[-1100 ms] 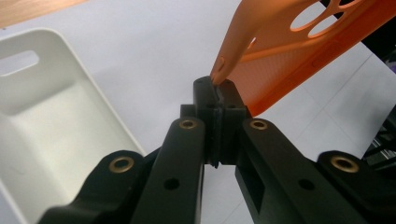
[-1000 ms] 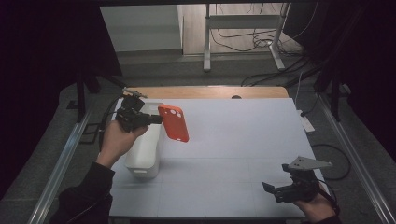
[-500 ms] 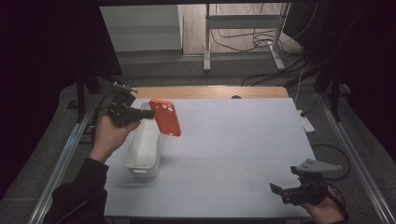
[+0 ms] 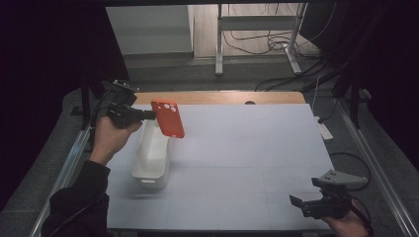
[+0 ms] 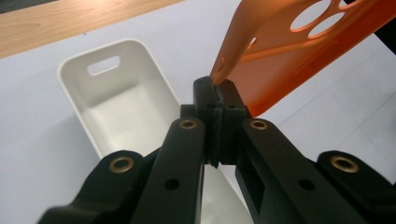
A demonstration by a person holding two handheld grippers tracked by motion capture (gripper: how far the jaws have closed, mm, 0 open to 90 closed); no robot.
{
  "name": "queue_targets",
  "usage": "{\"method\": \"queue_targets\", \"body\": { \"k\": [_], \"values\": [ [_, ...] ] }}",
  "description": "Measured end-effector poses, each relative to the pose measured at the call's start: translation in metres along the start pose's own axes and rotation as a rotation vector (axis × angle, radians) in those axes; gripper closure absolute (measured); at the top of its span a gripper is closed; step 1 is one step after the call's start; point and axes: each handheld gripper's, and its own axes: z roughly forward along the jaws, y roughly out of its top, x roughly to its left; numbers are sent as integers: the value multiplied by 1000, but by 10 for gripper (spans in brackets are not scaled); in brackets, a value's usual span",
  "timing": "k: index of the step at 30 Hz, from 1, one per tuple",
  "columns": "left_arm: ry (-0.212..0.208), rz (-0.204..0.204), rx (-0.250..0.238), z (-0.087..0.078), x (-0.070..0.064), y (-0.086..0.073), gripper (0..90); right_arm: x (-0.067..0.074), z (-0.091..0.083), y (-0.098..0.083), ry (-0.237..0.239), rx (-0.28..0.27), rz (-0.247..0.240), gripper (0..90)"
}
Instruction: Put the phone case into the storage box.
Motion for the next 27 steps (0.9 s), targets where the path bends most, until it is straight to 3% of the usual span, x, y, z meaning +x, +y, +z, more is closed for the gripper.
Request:
{"method": "queue_targets", "body": {
  "k": [15,27],
  "values": [
    [55,-38,-16,0,22,4,895,0,0,0,6,3,-5,0],
    [92,-47,-19,-2,31,13,895,0,0,0,10,6,-3,0]
  ]
}}
